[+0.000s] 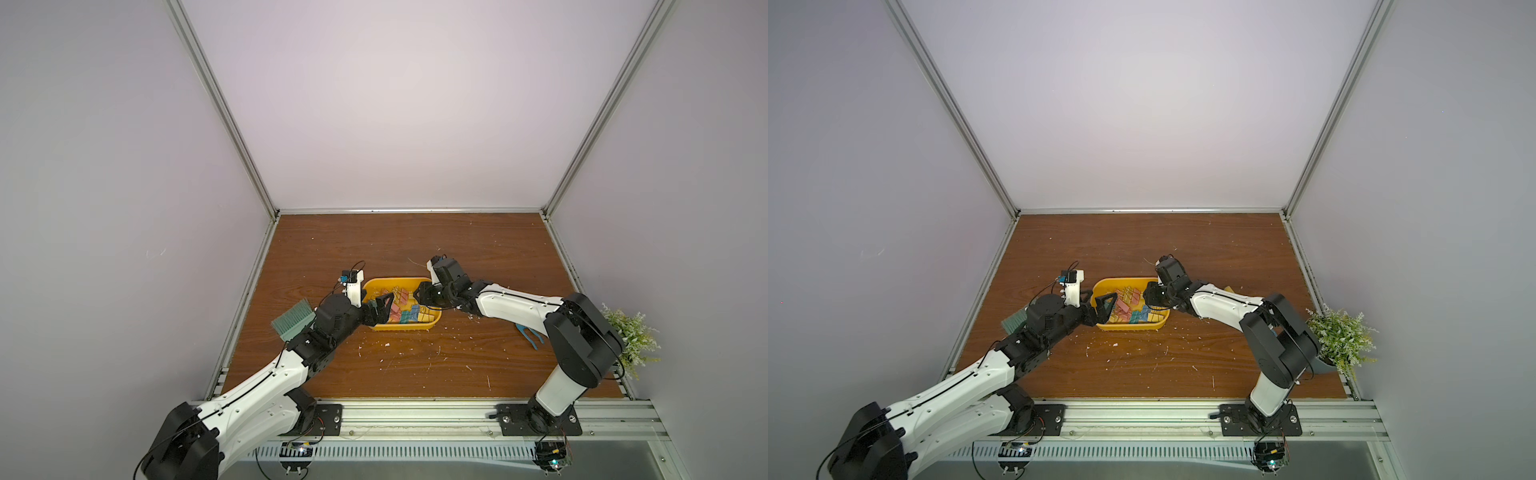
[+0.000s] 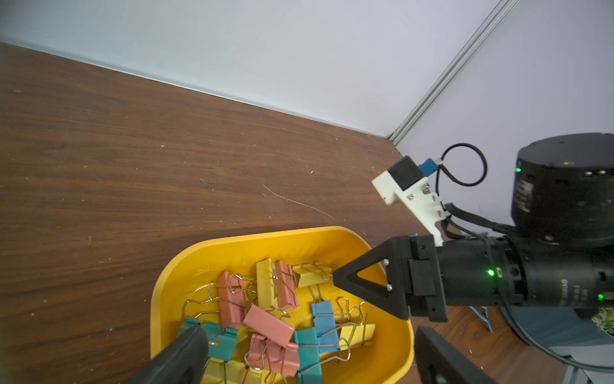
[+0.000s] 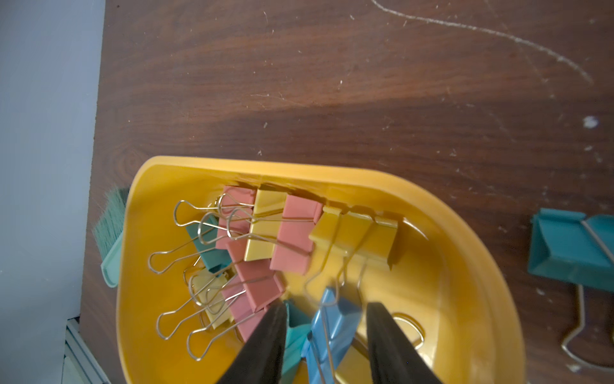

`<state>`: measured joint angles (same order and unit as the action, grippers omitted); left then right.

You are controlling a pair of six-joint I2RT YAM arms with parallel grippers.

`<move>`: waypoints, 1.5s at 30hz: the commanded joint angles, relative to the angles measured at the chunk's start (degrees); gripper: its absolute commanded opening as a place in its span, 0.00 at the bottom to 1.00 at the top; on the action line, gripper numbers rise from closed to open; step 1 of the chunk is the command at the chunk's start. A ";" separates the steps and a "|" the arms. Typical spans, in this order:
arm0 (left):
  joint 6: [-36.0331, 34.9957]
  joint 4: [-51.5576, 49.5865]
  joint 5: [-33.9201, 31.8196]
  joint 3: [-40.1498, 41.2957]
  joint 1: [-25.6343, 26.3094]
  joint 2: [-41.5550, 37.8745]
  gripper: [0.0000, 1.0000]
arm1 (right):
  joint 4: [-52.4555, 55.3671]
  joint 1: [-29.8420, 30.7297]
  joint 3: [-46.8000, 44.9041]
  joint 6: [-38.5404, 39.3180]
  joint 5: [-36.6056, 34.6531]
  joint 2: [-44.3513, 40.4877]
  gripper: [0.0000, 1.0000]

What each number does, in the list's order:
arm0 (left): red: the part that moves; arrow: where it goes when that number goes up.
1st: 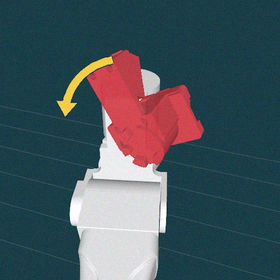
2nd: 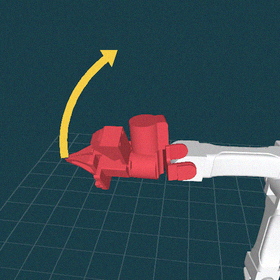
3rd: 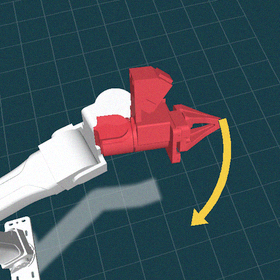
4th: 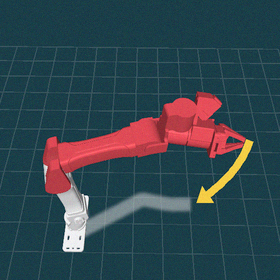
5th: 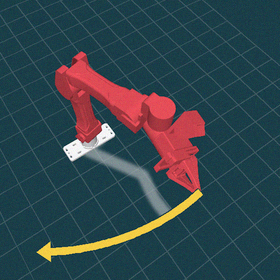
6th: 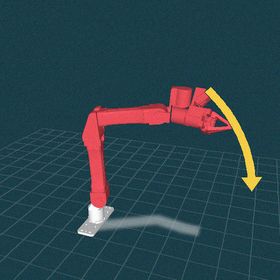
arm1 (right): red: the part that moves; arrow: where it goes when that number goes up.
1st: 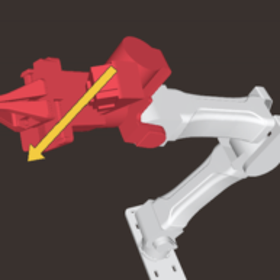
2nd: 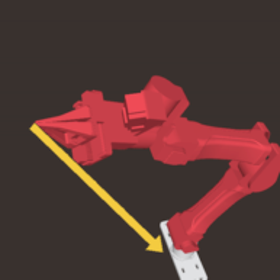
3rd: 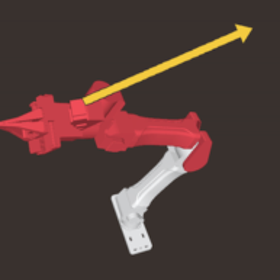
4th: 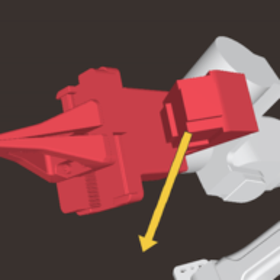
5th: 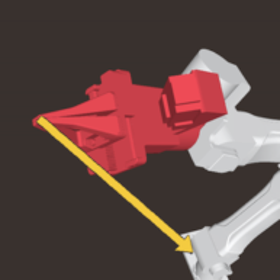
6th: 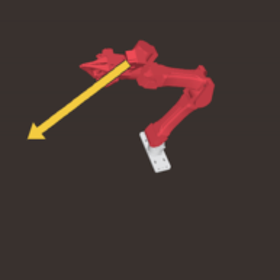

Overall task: Take out the binder clips from the storage box
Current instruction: Pick up the binder clip from the storage box.

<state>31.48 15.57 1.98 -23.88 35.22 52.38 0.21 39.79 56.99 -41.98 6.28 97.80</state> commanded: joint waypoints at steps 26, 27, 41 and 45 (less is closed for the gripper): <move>-0.86 -4.07 1.41 -2.93 -0.44 4.03 1.00 | -4.39 -0.07 -0.10 -3.99 0.22 -0.49 0.06; -0.81 -4.05 1.47 -2.88 -0.45 3.96 1.00 | -4.62 -0.13 -0.29 -3.84 0.31 -0.97 0.05; 1.30 -0.96 1.54 -7.93 4.01 8.04 1.00 | -13.28 -0.27 -5.71 -1.36 -1.44 -10.61 0.01; 3.00 0.78 0.30 -8.93 5.53 10.54 1.00 | -13.87 -0.91 -9.00 -1.67 -5.06 -16.73 0.00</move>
<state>33.19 15.03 4.14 -31.38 39.66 61.56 -10.83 39.59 49.52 -44.36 4.49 85.89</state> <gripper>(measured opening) 0.997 0.057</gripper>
